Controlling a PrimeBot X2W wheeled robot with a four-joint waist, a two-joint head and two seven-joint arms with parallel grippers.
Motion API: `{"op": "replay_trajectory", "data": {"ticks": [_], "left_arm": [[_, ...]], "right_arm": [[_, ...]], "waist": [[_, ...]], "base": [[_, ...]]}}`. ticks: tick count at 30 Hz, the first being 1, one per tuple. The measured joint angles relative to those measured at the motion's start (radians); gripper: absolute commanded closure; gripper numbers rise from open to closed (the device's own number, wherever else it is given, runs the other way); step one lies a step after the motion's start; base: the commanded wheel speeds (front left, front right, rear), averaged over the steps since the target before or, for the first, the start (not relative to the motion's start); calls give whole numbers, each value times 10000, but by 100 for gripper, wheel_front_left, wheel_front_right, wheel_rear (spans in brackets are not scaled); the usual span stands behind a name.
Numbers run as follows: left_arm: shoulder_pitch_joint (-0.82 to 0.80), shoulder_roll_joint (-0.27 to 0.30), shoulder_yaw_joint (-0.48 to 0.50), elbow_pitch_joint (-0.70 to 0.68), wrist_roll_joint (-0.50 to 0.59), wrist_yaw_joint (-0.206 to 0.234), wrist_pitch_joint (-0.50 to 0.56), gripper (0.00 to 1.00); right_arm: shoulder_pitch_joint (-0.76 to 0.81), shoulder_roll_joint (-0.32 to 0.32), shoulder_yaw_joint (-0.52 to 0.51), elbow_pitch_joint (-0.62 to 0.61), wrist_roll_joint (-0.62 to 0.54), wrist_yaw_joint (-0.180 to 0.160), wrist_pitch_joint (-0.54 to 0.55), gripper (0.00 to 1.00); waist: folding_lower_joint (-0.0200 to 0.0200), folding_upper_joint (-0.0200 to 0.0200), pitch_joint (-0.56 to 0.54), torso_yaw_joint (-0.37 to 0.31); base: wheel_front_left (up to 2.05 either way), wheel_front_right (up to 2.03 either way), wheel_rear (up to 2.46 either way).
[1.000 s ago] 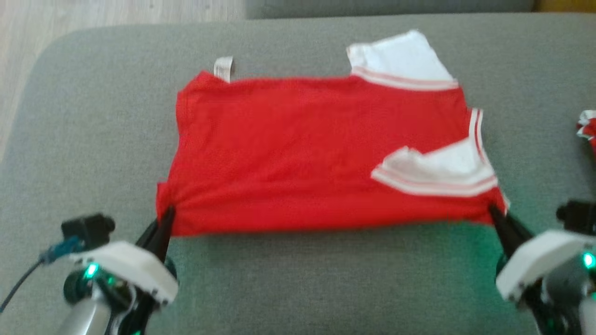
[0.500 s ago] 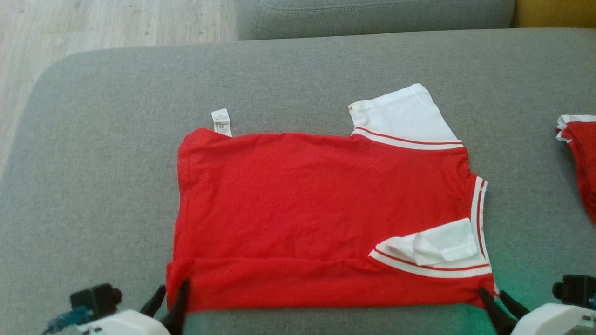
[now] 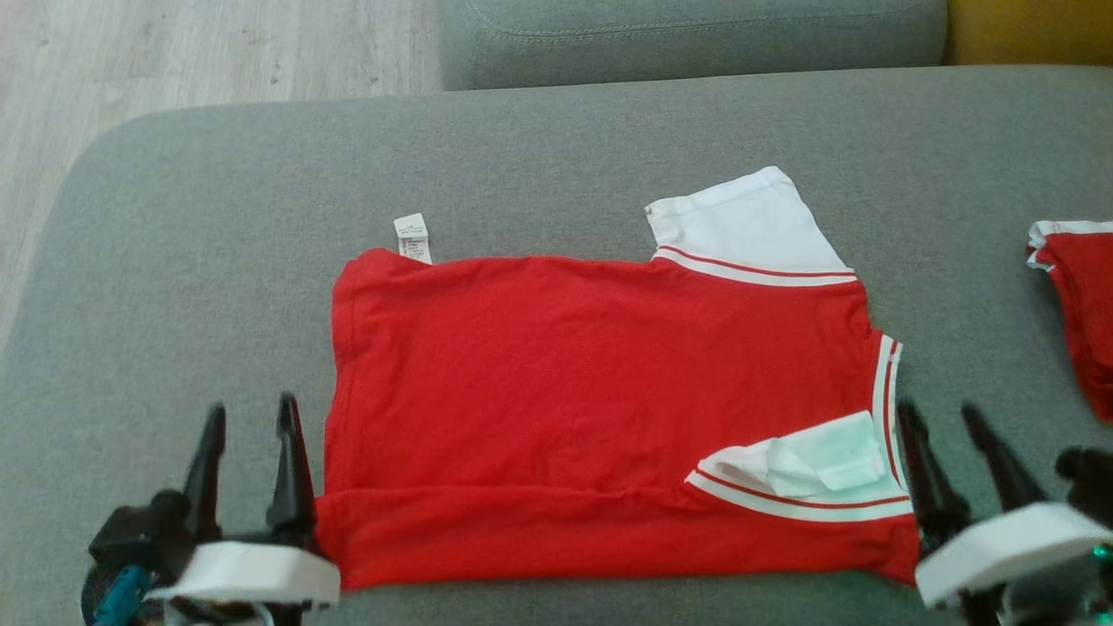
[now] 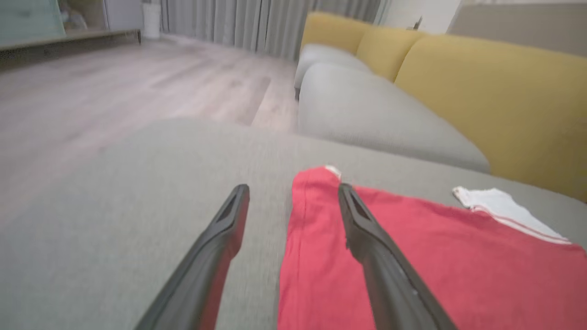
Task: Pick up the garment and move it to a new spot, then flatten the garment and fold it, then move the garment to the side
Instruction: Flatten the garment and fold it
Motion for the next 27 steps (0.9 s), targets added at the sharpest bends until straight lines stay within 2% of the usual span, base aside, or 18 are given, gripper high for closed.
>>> {"op": "replay_trajectory", "data": {"ticks": [2, 5, 9, 19, 22, 27], "left_arm": [[-337, -23, -10, -33, 581, 136, -713, 0], [-512, -23, -38, -23, 828, 215, -853, 0], [-778, 4, -163, 61, 1076, 301, -828, 0], [-1081, 117, -270, 328, 1104, 276, -493, 0], [-1381, 132, -318, 619, 966, 105, -286, 0], [-2879, 136, -623, 1674, 675, -589, 301, 0]], "right_arm": [[-435, -8, 295, -385, -529, 0, -708, 0], [-709, -8, 570, -798, -880, 0, -1103, 0], [-831, -15, 698, -1273, -1141, 0, -1145, 0], [-894, -25, 895, -1580, -1216, 0, -1152, 0], [-1174, -25, 899, -1618, -1216, 0, -1179, 0], [-1656, -25, 872, -1741, -1239, 0, -1264, 0]], "waist": [[0, 0, -28, 11], [1, 0, -34, 21], [1, 0, 0, 13], [0, 0, 339, -52], [1, 0, 552, -73], [1, 0, 1130, -95]], "base": [[0, 0, 0], [0, 0, 0], [0, 0, 0], [0, 0, 0], [0, 0, 0], [0, 0, 0]]}}
